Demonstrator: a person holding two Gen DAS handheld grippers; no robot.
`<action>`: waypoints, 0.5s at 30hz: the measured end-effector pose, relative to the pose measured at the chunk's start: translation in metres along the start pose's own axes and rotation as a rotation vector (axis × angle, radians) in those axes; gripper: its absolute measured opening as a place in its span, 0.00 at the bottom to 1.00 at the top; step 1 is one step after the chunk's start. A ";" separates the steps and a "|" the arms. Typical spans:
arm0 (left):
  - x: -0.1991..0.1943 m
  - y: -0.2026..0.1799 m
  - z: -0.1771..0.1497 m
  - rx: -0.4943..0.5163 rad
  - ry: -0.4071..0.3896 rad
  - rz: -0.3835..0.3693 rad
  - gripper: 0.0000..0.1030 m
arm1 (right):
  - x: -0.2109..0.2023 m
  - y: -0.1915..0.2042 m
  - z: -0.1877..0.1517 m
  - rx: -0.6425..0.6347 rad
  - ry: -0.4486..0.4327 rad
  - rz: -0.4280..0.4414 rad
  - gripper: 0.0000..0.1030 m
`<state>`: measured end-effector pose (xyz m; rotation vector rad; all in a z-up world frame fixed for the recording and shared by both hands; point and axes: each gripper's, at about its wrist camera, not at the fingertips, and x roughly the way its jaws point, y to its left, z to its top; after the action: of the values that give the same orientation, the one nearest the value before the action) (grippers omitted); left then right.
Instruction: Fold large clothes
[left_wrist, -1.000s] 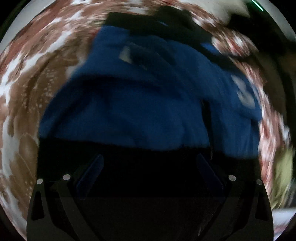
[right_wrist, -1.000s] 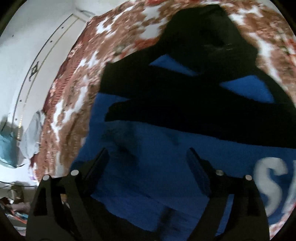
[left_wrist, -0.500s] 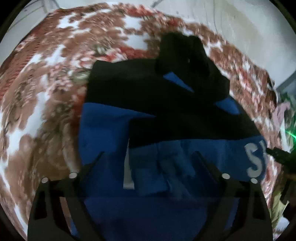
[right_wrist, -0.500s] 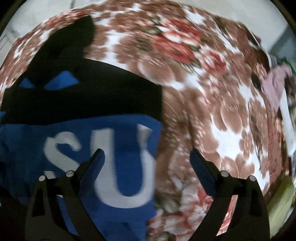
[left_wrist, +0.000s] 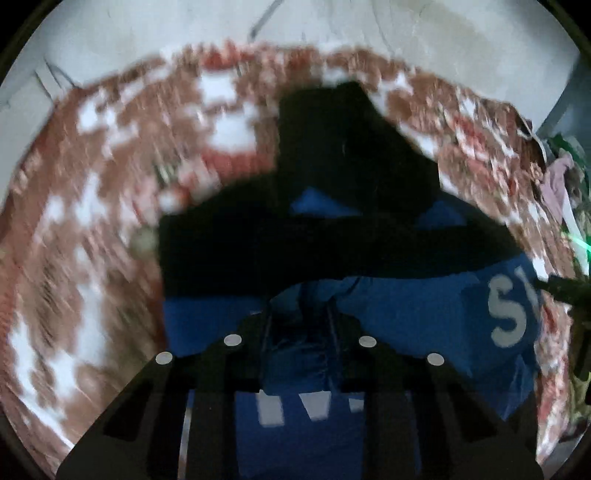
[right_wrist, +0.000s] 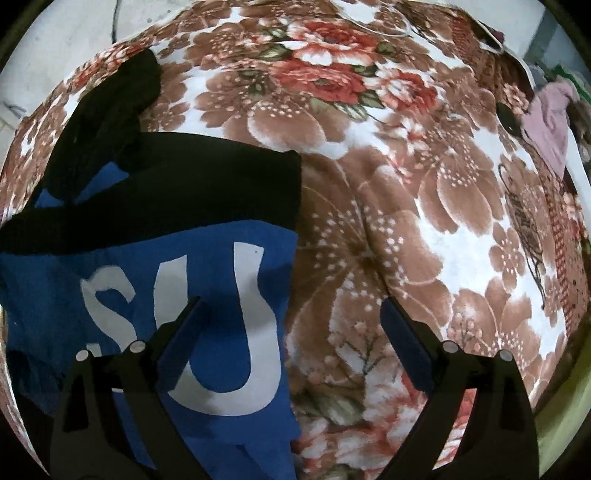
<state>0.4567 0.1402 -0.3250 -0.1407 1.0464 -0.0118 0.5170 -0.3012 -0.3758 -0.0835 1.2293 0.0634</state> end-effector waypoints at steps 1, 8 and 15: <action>0.001 0.003 0.005 0.008 -0.012 0.019 0.24 | 0.004 0.003 0.000 -0.006 0.002 -0.003 0.91; 0.061 0.033 -0.011 0.006 0.136 0.107 0.27 | 0.014 0.017 0.003 -0.029 -0.007 0.015 0.95; 0.053 0.038 -0.028 0.036 0.060 0.136 0.70 | 0.023 0.012 0.002 -0.021 0.003 -0.024 0.95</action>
<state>0.4568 0.1703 -0.3895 -0.0367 1.1134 0.0893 0.5257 -0.2892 -0.3967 -0.1164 1.2308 0.0557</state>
